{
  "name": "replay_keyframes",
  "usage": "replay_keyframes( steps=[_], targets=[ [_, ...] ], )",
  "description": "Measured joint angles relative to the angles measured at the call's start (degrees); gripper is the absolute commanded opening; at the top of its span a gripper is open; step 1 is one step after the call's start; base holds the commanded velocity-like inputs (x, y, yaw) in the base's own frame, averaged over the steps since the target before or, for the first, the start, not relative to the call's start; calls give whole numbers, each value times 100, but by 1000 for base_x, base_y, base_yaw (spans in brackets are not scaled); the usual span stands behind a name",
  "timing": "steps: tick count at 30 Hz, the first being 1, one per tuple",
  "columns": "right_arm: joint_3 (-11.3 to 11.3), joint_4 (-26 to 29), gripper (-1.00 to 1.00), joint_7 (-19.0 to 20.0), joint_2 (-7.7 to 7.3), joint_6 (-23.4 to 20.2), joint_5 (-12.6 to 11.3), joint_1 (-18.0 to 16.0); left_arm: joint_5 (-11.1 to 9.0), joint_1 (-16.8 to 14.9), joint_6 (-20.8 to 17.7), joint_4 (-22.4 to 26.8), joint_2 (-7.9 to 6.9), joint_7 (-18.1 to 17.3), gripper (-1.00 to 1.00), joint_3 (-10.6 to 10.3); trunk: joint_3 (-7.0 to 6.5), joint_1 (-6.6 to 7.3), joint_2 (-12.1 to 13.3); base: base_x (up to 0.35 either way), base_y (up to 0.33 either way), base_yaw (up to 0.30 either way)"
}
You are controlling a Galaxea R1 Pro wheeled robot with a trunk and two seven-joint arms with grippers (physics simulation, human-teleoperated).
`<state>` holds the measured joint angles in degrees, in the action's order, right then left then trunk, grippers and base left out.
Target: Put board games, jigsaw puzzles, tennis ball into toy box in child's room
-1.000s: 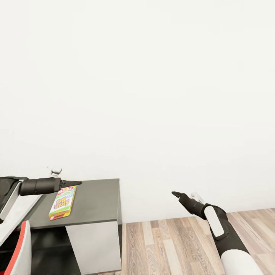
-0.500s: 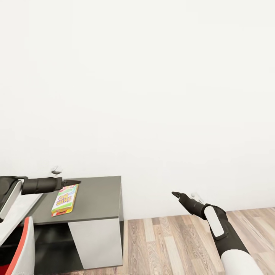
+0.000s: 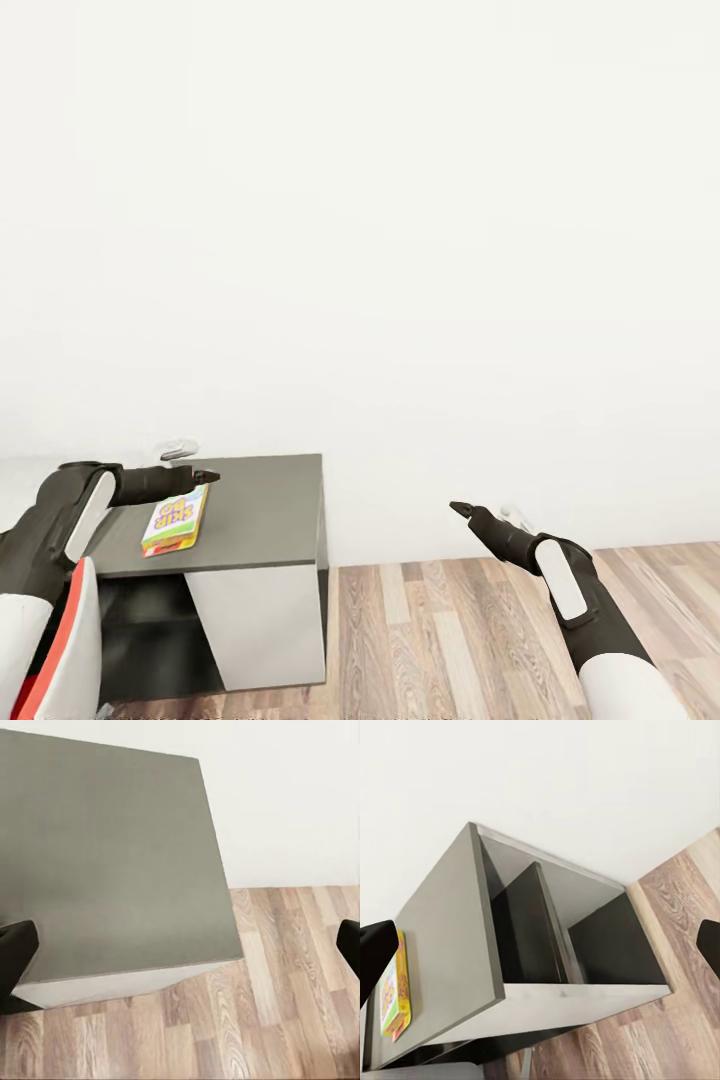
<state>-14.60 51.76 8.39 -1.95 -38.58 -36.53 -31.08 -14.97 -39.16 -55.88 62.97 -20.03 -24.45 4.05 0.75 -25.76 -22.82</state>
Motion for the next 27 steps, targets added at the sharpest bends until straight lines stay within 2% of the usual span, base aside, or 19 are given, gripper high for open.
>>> replay_keyframes(
  steps=[3, 6, 14, 22, 27],
  targets=[
    [1, 0, 100, 3, 0, -1, 0, 1, -18, -5, 220, -34, 192, 754, 100, 6, 25, 0, 2, 0, 0, 63],
    [5, -2, 100, 3, 6, 5, 0, 11, -33, -6, 342, -51, 337, 1180, 100, 6, 50, 1, 4, 0, 0, 63],
    [0, 5, 100, 4, 8, 28, 8, 45, -24, -6, 405, -59, 423, 1485, 100, 7, 118, 1, 5, 0, 0, 58],
    [-7, 15, 100, 31, 6, 39, 4, 63, 18, -7, 706, -62, 428, 2290, 100, 3, 131, 1, 4, 0, 0, 8],
    [-6, 8, 100, 70, 8, 42, 2, 64, 23, -7, 734, -61, 431, 2431, 100, -3, 131, 1, 4, 1, 36, 0]
  ],
)
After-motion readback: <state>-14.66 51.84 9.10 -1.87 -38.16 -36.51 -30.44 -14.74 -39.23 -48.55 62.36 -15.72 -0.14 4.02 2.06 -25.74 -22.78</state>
